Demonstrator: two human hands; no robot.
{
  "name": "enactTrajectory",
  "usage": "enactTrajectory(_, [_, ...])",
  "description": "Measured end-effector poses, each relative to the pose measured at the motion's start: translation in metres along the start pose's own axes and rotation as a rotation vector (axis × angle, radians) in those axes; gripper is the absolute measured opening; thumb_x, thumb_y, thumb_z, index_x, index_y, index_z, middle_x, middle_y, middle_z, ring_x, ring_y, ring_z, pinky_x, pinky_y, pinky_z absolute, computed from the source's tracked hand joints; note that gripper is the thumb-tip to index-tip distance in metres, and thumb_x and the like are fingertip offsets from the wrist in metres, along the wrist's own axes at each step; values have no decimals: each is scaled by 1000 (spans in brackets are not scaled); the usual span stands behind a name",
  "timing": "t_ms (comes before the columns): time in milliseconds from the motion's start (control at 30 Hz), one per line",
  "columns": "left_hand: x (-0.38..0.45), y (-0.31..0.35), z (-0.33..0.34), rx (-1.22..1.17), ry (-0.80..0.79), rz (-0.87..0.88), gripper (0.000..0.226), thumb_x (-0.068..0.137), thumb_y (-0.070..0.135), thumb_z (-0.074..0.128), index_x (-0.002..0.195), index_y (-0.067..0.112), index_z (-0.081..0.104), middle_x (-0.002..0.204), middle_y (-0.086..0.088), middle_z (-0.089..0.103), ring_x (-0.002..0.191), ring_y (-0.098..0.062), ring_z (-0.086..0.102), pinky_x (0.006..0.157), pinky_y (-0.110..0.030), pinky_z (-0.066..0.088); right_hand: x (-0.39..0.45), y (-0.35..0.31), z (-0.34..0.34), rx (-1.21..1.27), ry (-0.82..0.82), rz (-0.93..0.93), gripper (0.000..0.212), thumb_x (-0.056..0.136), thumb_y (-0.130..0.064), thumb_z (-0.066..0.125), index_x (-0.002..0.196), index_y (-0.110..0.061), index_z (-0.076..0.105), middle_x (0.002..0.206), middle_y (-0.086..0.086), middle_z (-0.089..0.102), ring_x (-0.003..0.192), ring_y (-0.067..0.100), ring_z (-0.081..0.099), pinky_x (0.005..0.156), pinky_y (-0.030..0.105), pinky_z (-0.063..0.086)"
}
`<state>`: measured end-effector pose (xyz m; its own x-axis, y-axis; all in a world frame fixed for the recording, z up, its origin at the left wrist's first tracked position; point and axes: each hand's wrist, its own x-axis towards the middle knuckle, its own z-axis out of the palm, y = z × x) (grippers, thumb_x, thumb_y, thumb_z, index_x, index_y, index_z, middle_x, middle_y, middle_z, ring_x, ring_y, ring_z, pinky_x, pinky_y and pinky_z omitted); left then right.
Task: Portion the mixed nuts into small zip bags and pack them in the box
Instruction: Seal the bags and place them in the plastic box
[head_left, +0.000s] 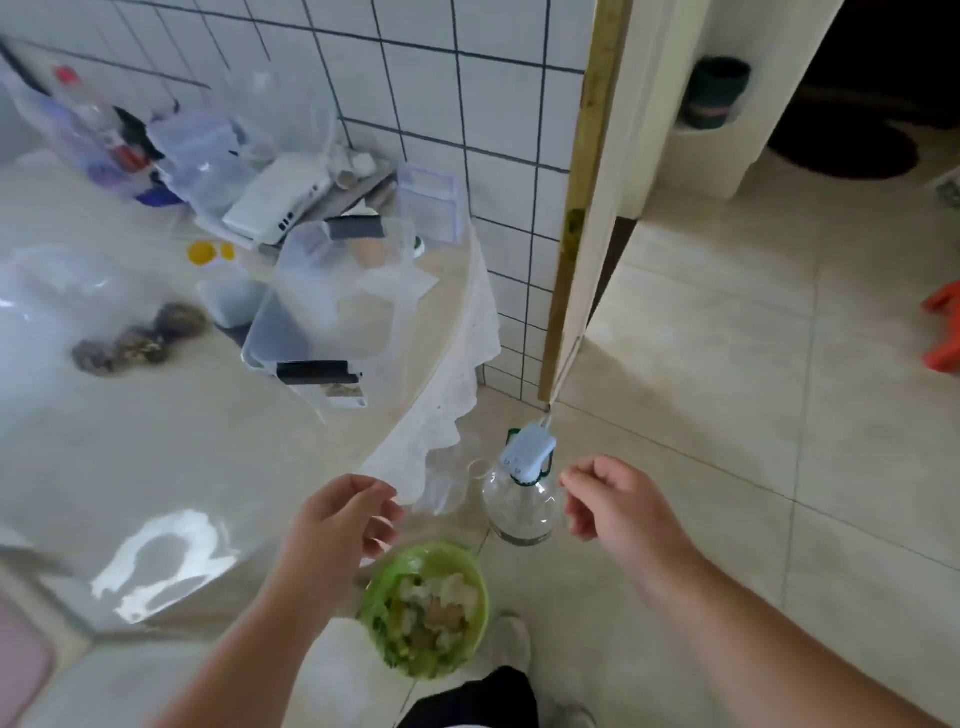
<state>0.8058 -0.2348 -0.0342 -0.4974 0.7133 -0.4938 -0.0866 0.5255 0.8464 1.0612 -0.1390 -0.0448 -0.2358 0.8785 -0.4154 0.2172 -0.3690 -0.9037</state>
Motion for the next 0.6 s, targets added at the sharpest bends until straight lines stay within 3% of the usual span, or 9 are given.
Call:
enactTrajectory(333, [53,11,-30,-85,189,-23,21,101,8,58,88,4,74,80,-15,77,64,-25,68,65,-41,50,102,-46,49,-167,-261,-40,23,94,-24,59,75,-13,65,64,2,65,57,15,58,56,24,49])
enactTrajectory(600, [90,22,-51,-144,262,-63,19,100,8,59,89,4,75,81,-15,78,65,-26,69,65,-40,52,180,-94,103,-208,-335,-7,18,93,-30,59,88,-17,70,69,-2,70,60,12,66,58,22,53])
